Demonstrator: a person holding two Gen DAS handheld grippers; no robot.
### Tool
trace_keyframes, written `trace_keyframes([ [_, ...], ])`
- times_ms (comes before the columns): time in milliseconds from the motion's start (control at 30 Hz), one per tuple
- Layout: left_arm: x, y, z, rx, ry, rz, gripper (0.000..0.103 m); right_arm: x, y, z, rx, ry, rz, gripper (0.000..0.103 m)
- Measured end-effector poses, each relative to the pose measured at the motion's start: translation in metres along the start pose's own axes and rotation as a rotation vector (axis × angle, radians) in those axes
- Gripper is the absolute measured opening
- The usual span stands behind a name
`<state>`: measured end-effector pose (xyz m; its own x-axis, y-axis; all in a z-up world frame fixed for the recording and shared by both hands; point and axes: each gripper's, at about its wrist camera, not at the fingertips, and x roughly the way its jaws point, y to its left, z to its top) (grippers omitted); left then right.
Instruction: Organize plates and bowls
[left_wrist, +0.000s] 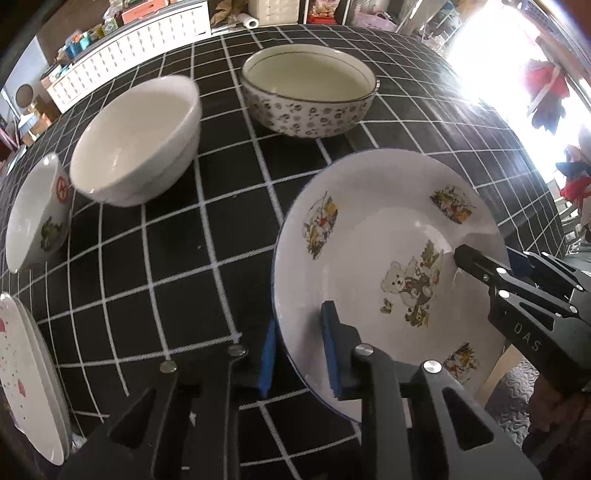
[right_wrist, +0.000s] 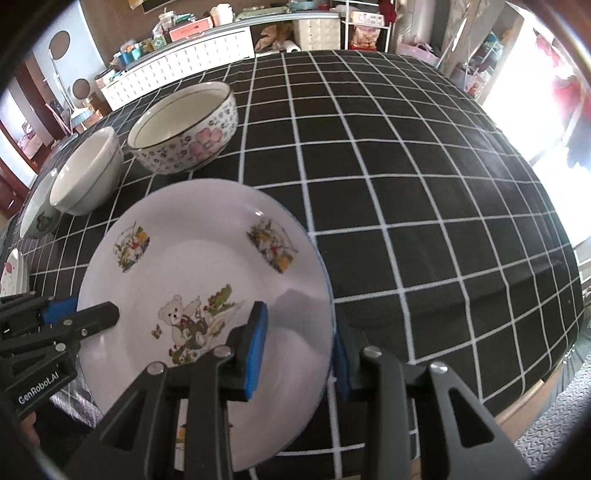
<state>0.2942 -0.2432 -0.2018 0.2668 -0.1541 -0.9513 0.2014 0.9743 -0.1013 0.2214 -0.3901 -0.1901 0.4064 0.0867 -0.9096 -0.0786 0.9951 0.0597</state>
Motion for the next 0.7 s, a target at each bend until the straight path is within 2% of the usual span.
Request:
trace_keyframes([
  [100, -0.003, 0.01, -0.007, -0.049, 0.012, -0.012, 0.021, 0.002, 0.004, 0.002, -0.012, 0.006, 0.005, 0.037],
  [533, -0.01, 0.05, -0.037, -0.108, 0.026, 0.006, 0.021, 0.004, 0.046, -0.001, -0.087, 0.047, 0.043, 0.037],
  [700, -0.014, 0.077, -0.049, -0.134, 0.028, 0.007, 0.021, 0.005, 0.066, -0.001, -0.123, 0.065, 0.059, 0.037],
])
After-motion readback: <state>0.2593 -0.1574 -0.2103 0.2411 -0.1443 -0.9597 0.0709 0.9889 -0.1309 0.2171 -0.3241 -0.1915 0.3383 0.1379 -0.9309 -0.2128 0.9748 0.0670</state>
